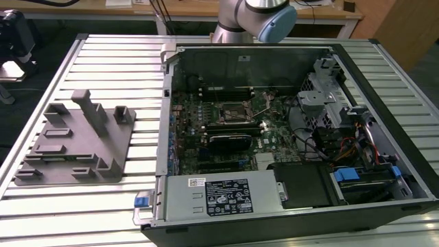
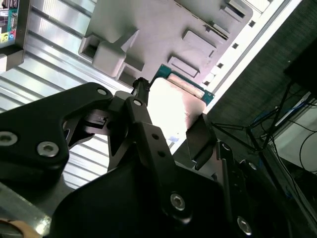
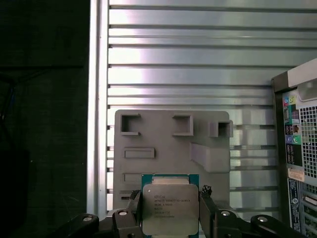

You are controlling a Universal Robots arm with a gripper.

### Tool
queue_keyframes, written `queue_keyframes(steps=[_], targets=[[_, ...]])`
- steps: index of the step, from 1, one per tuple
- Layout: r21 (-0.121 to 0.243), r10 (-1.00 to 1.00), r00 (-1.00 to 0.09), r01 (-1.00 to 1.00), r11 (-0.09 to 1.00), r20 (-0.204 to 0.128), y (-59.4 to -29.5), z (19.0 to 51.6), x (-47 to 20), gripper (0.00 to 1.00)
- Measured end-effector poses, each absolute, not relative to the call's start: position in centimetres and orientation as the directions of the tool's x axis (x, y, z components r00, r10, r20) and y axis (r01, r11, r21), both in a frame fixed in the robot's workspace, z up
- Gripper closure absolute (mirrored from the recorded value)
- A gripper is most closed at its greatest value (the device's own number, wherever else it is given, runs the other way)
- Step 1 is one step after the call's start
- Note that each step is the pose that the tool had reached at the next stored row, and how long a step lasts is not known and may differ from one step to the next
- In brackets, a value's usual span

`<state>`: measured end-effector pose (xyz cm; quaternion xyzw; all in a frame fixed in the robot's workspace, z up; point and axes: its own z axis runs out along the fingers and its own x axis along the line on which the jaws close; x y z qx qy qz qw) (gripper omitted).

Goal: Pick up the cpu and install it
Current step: 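Pick up the cpu and move it towards the insertion slot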

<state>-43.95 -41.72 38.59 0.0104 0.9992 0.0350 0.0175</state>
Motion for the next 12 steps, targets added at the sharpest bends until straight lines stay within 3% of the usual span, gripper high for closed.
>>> queue_keyframes(steps=[12], targets=[[0.07, 0.022, -0.999, 0.02, 0.997, -0.034, -41.7, 38.6, -42.3, 0.45]])
